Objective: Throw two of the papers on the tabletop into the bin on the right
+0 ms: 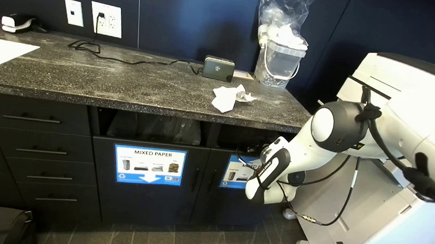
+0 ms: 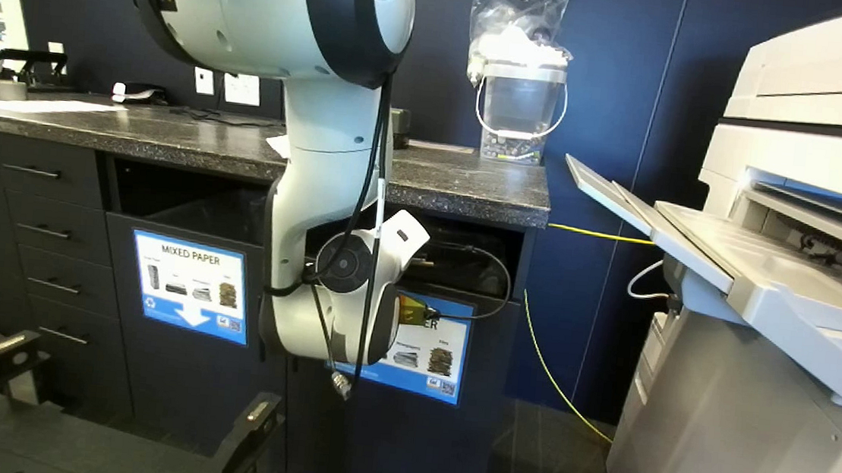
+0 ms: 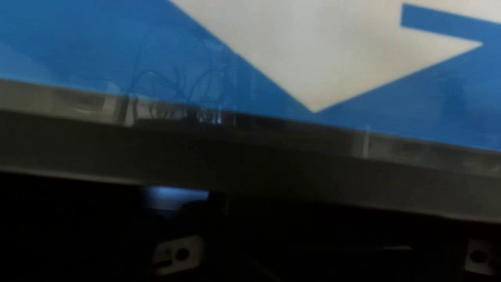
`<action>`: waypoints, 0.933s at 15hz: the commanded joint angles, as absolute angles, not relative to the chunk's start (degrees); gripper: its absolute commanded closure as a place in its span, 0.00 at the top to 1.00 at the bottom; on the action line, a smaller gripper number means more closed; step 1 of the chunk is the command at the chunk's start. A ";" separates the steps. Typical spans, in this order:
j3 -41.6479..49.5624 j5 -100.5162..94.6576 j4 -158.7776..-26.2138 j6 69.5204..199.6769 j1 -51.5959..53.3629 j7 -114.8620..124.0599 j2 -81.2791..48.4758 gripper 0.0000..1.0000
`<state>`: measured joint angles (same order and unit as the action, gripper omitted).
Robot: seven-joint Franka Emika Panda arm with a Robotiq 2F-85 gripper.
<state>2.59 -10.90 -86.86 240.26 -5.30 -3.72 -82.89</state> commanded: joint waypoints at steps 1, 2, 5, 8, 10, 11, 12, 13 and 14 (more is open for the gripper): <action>4.62 -6.54 -95.67 242.96 -2.89 -6.27 -77.89 1.00; 5.00 -5.90 -97.33 243.68 -2.47 -6.76 -77.01 1.00; 6.20 -3.59 -97.77 242.65 -1.01 -9.11 -75.34 1.00; 8.25 -2.33 -98.40 242.74 0.91 -12.78 -72.49 1.00; 9.39 -2.83 -100.73 243.13 1.77 -14.34 -69.71 1.00; 9.47 -4.22 -107.53 244.83 1.91 -13.53 -66.98 1.00; 9.40 -6.60 -109.42 244.16 1.49 -12.26 -66.00 1.00; 9.26 -9.03 -111.97 242.01 1.10 -10.96 -63.50 1.00; 9.12 -10.38 -114.77 241.82 0.76 -10.58 -62.32 1.00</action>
<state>8.67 -6.09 -103.59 241.85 0.93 -11.57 -70.35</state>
